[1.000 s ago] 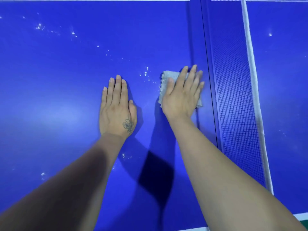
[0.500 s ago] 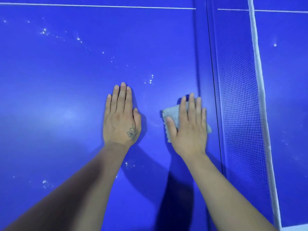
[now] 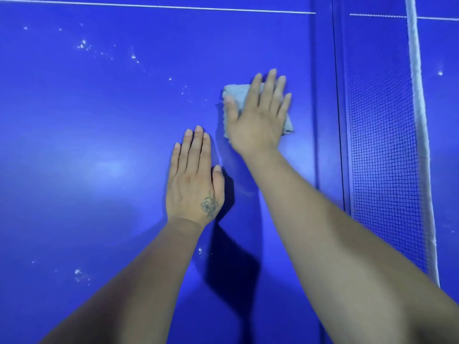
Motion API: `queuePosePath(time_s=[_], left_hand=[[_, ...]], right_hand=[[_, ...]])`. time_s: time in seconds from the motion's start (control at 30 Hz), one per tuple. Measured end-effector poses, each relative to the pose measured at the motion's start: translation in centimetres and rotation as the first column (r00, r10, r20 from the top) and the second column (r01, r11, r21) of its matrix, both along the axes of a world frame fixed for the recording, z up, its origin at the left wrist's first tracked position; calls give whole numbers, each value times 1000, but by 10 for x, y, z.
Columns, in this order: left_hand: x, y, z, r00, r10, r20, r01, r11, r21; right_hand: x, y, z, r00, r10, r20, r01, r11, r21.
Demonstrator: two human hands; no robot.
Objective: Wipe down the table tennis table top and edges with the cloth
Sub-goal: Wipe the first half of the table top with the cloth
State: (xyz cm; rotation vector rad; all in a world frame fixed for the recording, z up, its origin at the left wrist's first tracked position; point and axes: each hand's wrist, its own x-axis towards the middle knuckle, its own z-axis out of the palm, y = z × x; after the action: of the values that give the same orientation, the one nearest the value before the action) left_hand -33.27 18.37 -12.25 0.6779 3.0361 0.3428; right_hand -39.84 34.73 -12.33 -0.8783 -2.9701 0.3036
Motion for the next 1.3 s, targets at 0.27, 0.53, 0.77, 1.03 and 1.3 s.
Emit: queuePosePath(time_s=[0.27,0.53,0.77,1.03,1.3], left_hand=[[0,-2,-2,1000,-2,-9,3,1000,30],[-53,15,4,989,145,-3,-145,989,18],[-57,17,-3,996,90,-7,-90,993,-75],[-59,18,-4,995,96,0,-96,995,-25],[-59,18,-5,995,97,24,-97,995,-24]], right_hand=[[90,1,-6,988,152,-37,-149,985,85],[87,101,-2,998,-53,39,50,996,72],[-3,121,-4,995,-89,37,86,994,71],[-16,53,-7,981,189,-39,-185,978,100],[29,67,-9,967,254,-26,-250,964,94]])
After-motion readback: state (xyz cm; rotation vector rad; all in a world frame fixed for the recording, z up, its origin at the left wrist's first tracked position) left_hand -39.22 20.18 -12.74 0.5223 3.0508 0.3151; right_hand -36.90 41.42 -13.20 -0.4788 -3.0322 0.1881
